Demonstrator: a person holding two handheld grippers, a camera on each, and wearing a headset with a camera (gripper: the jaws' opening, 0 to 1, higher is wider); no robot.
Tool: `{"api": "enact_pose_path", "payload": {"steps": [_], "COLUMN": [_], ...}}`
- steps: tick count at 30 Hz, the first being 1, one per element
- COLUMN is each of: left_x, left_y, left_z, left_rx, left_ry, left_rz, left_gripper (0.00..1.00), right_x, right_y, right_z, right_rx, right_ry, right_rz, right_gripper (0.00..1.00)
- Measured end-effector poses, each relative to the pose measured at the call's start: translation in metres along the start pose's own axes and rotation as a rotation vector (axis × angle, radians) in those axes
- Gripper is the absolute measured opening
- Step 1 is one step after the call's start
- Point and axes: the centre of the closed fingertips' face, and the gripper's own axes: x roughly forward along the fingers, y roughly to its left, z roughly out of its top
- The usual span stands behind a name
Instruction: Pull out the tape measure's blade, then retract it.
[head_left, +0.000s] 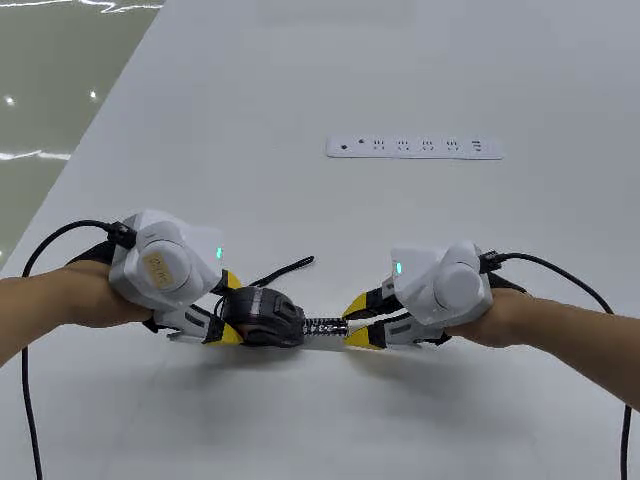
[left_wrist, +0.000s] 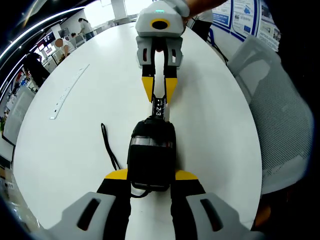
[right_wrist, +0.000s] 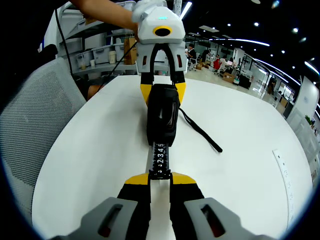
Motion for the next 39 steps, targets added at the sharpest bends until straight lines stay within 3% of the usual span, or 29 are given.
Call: {"api": "enact_pose_path", "payload": {"steps": [39], "left_x": [-0.001], "left_y": [0.002], "left_z": [-0.005], "left_rx": [0.003], "left_ry": [0.008], "left_rz": [-0.003], "left_gripper": [0.25], "right_x": [-0.013], "right_y": [0.000], "right_z": [-0.004], "right_rx": [-0.004], "right_ry": [-0.014], "right_rz": [-0.005], "right_gripper": [0.12]}}
